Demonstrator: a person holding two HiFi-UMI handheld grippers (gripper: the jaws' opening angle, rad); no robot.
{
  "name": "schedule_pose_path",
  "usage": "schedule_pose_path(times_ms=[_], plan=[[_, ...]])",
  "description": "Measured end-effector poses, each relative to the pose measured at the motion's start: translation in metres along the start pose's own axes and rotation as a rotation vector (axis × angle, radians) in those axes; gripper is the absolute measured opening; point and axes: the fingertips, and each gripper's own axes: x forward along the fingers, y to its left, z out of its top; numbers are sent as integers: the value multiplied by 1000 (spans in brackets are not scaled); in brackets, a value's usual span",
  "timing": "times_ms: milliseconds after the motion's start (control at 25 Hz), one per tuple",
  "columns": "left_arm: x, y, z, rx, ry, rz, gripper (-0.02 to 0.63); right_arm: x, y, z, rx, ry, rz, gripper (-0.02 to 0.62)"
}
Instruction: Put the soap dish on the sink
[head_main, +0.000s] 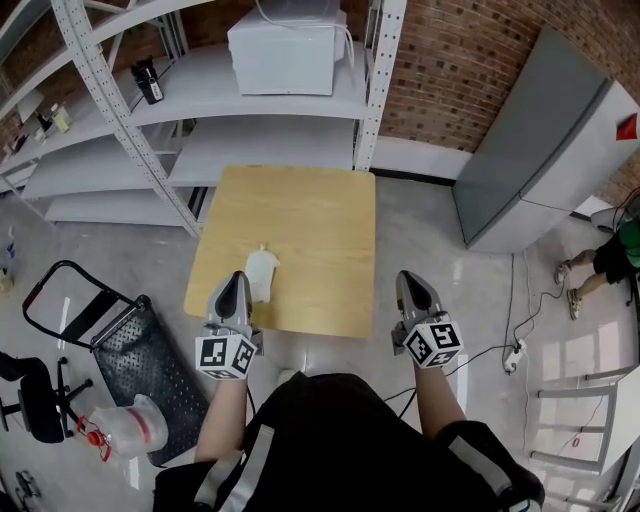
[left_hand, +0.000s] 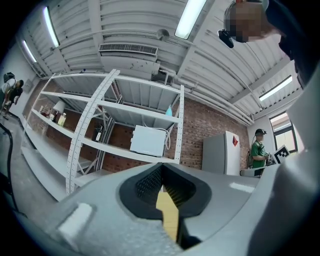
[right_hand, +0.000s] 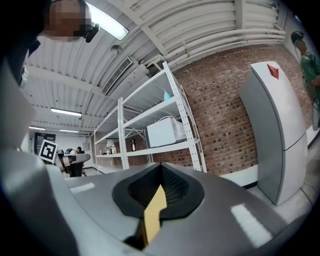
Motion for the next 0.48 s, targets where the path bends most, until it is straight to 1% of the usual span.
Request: schedule_pose_path(times_ms=[120,240,360,480], plan=[[4,5,2,3,1,2,0,4,2,6,-12,-16,-1,5],[8,9,4,3,-1,8,0,8,4,11,0,-29,0,5],[13,5,5,0,0,-10,0,12,3,14,17,-32,0,5],[19,-1,6,5,6,-34,0,16,3,19,6,-34,0,5]])
